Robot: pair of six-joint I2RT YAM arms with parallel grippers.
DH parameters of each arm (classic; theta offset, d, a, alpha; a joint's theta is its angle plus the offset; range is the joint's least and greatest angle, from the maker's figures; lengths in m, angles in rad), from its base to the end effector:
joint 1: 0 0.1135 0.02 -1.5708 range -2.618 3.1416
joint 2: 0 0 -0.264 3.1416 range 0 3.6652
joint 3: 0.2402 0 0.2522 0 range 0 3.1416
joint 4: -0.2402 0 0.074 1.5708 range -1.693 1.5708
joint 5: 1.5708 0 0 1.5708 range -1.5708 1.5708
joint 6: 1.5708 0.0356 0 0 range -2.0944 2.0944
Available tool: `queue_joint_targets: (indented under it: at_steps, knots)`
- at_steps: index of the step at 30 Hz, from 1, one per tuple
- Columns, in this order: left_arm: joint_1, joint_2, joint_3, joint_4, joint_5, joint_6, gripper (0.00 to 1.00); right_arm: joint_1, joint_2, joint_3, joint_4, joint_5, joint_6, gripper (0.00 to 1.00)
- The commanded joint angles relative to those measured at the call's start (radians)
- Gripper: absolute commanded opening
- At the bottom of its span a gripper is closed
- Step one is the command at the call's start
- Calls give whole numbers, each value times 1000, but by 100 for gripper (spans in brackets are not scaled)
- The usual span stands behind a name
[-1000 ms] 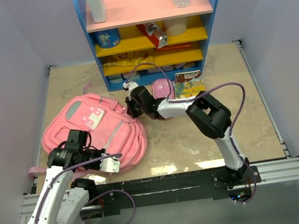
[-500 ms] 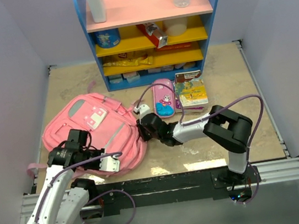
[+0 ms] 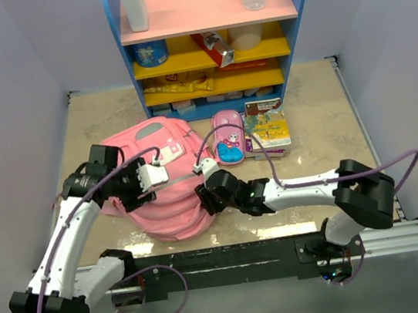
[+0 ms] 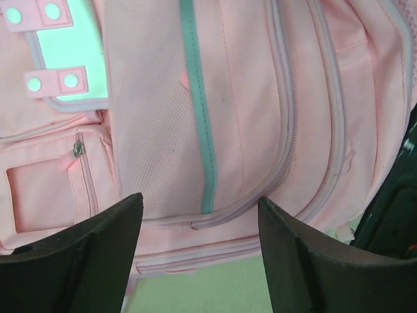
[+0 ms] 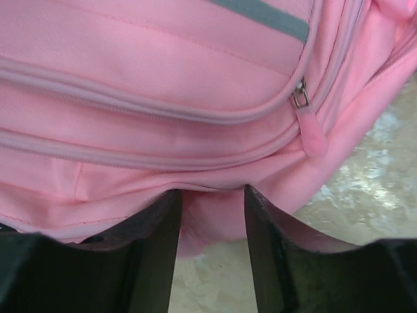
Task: Pack the student bag
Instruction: Unzip the student bag at the center of the board, then adjust the student bag at the center of the board.
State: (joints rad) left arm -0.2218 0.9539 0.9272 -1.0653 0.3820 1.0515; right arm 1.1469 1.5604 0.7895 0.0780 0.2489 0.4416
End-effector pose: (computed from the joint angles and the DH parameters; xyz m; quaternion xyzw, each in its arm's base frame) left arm 0.1561 -0.0488 0.2873 0.6032 0.7402 -0.0750 0.2874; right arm 0.1389 0.2865 0.1805 -0.2607 0.8611 0.2221 0.3757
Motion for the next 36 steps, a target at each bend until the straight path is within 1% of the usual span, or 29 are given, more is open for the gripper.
queue_joint_targets:
  at_steps: [1, 2, 4, 6, 9, 10, 12, 13, 15, 16, 17, 19, 20, 22, 24, 25, 26, 27, 28, 29, 30, 31, 32, 33, 34, 35, 36]
  knots:
    - [1, 81, 99, 252, 138, -183, 75, -143, -88, 76, -93, -72, -69, 51]
    - [1, 85, 96, 255, 144, -180, 75, -168, -88, 88, -93, -86, -89, 53]
    - [1, 79, 78, 251, 144, -138, 75, -234, -69, 132, -83, -108, -106, 53]
    - [1, 62, 44, 220, 135, -64, 75, -295, -34, 186, -60, -140, -121, 53]
    - [1, 63, 9, 167, 69, 8, 72, -358, 52, 256, -15, -181, -145, 51]
    - [2, 65, 1, 151, 28, 22, 70, -371, 113, 278, -11, -201, -153, 50]
    - [12, 63, -22, 123, -8, 45, 68, -383, 173, 347, -15, -247, -158, 47]
    - [39, 59, -34, 123, -41, 57, 68, -383, 212, 362, -15, -287, -165, 47]
    - [85, 45, -80, 168, -80, 73, 69, -383, 239, 372, 20, -322, -158, 47]
    - [140, 42, -99, 198, -131, 73, 72, -381, 247, 370, 26, -323, -146, 47]
    - [163, 43, -134, 264, -159, 74, 73, -381, 263, 372, 26, -321, -142, 47]
    - [217, 49, -162, 350, -236, 38, 72, -381, 268, 364, 42, -316, -142, 47]
    - [222, 61, -168, 408, -252, 18, 71, -381, 270, 361, 48, -319, -141, 47]
    - [222, 72, -148, 426, -246, -36, 70, -383, 271, 353, 60, -321, -133, 47]
    - [222, 82, -126, 502, -262, -120, 69, -383, 271, 356, 68, -326, -133, 47]
    - [222, 91, -125, 540, -325, -143, 67, -381, 268, 353, 74, -326, -127, 45]
    - [222, 124, -108, 565, -347, -174, 64, -381, 264, 346, 80, -330, -127, 45]
    - [222, 144, -88, 545, -350, -177, 56, -381, 253, 343, 85, -338, -127, 44]
    - [222, 157, -59, 504, -266, -180, 55, -383, 245, 338, 83, -341, -126, 42]
    - [222, 151, 5, 398, -188, -185, 56, -383, 237, 321, 85, -358, -121, 40]
    - [222, 138, 30, 355, -114, -192, 63, -383, 219, 311, 88, -365, -121, 39]
    - [217, 123, 53, 322, 38, -196, 68, -385, 213, 297, 95, -375, -109, 38]
    - [196, 100, 89, 258, 90, -206, 74, -383, 208, 266, 120, -393, -98, 37]
    - [106, 94, 102, 236, 115, -217, 84, -381, 204, 252, 130, -401, -87, 36]
    - [48, 95, 111, 199, 121, -222, 87, -381, 204, 238, 144, -414, -60, 35]
    - [-9, 94, 104, 194, 118, -231, 93, -381, 208, 216, 167, -425, -46, 34]
    - [-96, 94, 96, 194, 124, -241, 98, -381, 211, 206, 175, -439, -32, 32]
